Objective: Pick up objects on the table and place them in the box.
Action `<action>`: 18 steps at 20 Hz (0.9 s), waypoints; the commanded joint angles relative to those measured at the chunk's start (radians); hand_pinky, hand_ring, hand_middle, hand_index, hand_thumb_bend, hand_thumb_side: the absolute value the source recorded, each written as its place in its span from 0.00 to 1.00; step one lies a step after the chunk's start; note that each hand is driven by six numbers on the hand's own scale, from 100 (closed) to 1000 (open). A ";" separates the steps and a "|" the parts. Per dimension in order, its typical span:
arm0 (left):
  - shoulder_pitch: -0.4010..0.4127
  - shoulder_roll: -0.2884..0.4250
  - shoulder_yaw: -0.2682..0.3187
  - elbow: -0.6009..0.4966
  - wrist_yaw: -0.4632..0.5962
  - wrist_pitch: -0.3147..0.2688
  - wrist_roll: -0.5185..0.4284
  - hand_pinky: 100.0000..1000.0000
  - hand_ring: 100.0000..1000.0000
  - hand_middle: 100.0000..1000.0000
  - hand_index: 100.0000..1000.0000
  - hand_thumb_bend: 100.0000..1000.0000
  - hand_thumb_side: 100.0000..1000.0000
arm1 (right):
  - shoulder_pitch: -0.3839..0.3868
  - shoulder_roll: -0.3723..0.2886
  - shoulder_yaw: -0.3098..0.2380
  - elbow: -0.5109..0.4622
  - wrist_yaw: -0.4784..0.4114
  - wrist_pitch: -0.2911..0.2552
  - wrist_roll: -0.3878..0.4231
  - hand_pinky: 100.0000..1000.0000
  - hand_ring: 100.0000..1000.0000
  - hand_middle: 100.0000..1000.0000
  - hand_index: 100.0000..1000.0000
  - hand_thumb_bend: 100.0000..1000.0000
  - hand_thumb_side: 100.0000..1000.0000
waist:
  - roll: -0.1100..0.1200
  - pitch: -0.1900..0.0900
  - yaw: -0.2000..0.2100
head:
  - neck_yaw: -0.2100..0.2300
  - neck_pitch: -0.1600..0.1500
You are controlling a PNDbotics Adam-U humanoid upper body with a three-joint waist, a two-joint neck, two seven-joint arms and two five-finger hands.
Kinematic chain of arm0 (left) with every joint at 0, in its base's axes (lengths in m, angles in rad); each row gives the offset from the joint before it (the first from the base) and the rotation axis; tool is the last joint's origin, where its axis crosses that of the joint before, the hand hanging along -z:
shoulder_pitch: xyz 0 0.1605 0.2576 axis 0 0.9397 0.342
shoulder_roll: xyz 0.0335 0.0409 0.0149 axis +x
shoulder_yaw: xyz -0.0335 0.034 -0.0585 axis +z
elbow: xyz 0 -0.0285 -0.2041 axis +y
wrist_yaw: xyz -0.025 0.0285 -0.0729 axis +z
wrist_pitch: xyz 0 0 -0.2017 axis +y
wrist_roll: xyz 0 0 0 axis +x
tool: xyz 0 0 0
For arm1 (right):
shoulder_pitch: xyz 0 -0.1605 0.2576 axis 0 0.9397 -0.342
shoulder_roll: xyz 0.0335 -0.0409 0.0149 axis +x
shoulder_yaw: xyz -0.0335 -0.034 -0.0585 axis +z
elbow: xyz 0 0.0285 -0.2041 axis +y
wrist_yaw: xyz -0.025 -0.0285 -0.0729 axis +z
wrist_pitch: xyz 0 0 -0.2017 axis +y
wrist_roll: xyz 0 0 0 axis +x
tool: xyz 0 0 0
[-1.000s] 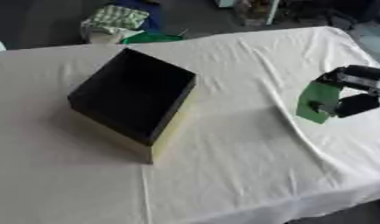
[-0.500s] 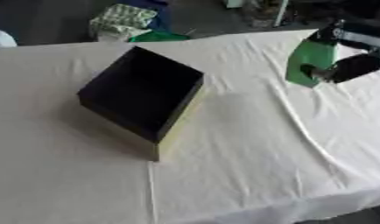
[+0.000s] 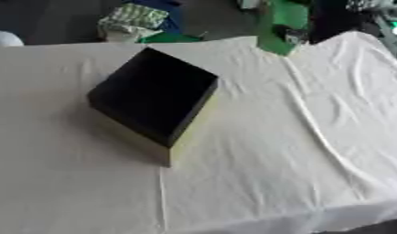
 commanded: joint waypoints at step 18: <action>-0.055 -0.015 -0.010 -0.020 0.021 -0.012 -0.011 0.62 0.69 0.58 0.72 0.01 0.87 | -0.188 0.338 -0.012 0.297 0.134 -0.066 0.015 0.67 0.62 0.48 0.76 0.00 0.60 | -0.009 0.002 0.062 | -0.051 -0.016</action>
